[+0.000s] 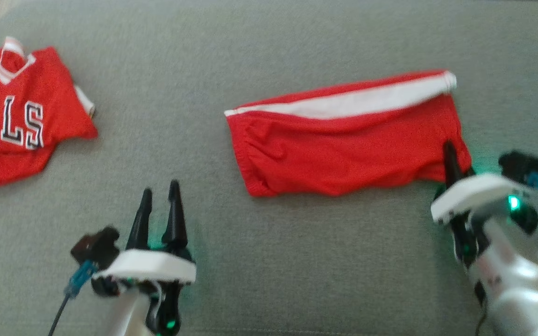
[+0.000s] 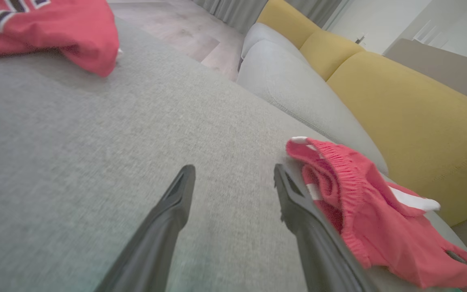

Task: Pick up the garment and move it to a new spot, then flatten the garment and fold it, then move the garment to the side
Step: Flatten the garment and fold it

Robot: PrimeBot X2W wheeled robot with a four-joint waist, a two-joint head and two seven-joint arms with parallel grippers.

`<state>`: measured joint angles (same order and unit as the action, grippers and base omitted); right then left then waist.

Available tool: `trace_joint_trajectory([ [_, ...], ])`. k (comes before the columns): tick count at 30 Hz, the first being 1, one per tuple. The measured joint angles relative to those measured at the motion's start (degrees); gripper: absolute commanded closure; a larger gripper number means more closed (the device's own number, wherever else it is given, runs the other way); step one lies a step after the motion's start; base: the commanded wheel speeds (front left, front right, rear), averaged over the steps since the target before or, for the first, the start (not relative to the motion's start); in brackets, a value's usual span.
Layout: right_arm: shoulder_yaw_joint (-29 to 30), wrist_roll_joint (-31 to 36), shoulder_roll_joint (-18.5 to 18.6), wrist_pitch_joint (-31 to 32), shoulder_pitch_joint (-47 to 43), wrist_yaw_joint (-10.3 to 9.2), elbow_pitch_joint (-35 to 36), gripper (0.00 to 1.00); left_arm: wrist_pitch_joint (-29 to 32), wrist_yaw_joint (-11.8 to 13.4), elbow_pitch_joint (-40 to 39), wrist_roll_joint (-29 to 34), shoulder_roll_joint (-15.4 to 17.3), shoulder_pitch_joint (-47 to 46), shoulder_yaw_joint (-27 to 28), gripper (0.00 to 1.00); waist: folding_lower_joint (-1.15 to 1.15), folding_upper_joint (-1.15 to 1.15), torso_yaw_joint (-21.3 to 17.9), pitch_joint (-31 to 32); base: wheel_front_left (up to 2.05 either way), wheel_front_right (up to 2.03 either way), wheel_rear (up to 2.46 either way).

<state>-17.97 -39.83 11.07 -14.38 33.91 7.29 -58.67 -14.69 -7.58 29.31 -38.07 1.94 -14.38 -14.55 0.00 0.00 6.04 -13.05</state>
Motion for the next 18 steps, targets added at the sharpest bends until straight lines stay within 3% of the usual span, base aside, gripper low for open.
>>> trace_joint_trajectory([
  [6, 2.3, -1.1, -1.6, 0.0, -9.9, 0.00, 4.4, 1.00, 0.0, 0.0, 0.0, 0.3, 0.1, 6.0, 3.4, 0.00, -0.01, 0.00, -2.9, 4.6, 0.00, 0.00, 0.00],
  [12, 4.5, 0.2, -1.5, 0.0, -11.3, 0.00, 7.3, 1.00, 0.0, 0.0, 0.1, 0.3, 0.2, 7.7, 2.4, 0.00, -0.01, 0.00, -3.9, 6.5, 0.00, 0.00, 0.00],
  [18, 0.2, 5.1, -2.8, 0.0, -10.5, 0.00, 14.8, 1.00, 0.0, 0.0, 0.1, 0.3, 0.2, 7.6, 1.4, 0.00, 0.00, 0.00, -2.2, 6.3, 0.00, 0.00, 0.00],
])
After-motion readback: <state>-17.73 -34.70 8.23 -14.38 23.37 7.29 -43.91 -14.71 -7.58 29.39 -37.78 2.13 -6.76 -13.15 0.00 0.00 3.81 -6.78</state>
